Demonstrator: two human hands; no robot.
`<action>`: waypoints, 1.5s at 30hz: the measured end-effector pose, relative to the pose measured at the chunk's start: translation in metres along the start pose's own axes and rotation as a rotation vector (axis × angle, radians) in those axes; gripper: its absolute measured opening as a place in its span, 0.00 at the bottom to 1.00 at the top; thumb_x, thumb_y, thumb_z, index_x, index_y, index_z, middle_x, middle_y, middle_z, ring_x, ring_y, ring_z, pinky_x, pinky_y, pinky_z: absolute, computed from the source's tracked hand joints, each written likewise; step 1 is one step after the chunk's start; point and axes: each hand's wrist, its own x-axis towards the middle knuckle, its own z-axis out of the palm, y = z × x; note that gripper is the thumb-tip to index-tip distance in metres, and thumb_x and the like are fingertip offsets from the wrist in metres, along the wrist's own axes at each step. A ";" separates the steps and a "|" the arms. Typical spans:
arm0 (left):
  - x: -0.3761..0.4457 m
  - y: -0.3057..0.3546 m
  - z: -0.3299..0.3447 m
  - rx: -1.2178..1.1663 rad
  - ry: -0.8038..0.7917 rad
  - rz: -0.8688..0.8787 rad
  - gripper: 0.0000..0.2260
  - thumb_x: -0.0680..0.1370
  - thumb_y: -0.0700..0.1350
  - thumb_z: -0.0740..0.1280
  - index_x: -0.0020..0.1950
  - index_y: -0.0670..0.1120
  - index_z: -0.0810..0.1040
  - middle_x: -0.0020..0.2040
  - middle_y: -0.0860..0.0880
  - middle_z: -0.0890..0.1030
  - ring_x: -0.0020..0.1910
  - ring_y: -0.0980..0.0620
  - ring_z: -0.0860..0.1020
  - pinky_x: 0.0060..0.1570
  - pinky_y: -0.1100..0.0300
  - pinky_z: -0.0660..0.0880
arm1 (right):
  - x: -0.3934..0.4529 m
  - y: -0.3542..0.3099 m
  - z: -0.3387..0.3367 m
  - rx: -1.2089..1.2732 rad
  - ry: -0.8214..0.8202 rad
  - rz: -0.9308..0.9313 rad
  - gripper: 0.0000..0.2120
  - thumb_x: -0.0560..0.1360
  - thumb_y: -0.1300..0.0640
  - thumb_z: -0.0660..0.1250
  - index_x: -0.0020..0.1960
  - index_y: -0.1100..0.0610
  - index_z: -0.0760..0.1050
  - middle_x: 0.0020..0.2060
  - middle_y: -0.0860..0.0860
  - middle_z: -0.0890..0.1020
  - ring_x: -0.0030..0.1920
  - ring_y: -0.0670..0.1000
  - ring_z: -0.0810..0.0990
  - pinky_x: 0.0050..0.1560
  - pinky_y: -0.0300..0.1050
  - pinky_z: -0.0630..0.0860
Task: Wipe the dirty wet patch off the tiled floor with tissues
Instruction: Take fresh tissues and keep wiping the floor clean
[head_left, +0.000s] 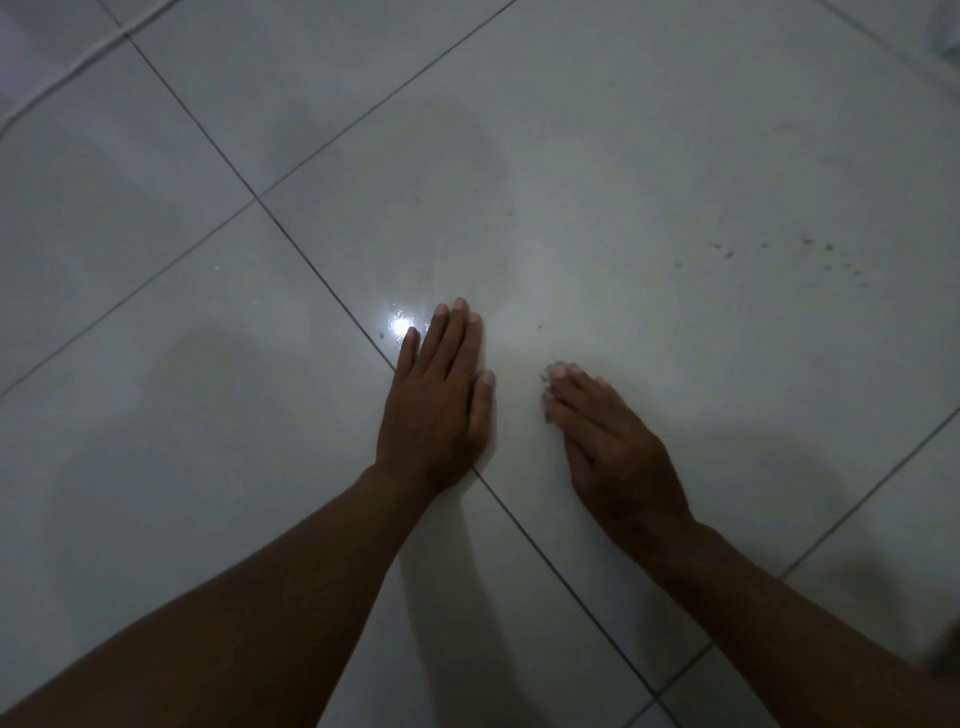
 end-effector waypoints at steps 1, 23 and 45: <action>0.001 0.000 0.000 -0.002 0.001 -0.001 0.26 0.83 0.50 0.52 0.80 0.42 0.54 0.80 0.45 0.52 0.80 0.50 0.46 0.78 0.51 0.44 | 0.003 0.002 0.000 -0.004 -0.002 -0.016 0.14 0.80 0.66 0.61 0.62 0.64 0.79 0.66 0.58 0.76 0.69 0.55 0.73 0.69 0.53 0.70; 0.000 -0.024 -0.017 -0.086 0.064 -0.205 0.26 0.83 0.50 0.47 0.79 0.41 0.55 0.80 0.44 0.54 0.80 0.50 0.48 0.78 0.49 0.48 | 0.083 -0.034 0.053 -0.025 -0.048 0.039 0.15 0.78 0.63 0.62 0.63 0.66 0.76 0.66 0.61 0.75 0.69 0.58 0.72 0.72 0.54 0.66; -0.024 -0.062 -0.023 -0.063 0.103 -0.312 0.25 0.83 0.46 0.48 0.79 0.40 0.54 0.80 0.43 0.54 0.80 0.49 0.49 0.78 0.52 0.45 | 0.134 -0.074 0.099 0.053 -0.150 -0.117 0.13 0.76 0.63 0.63 0.59 0.65 0.79 0.63 0.61 0.78 0.66 0.59 0.75 0.69 0.53 0.67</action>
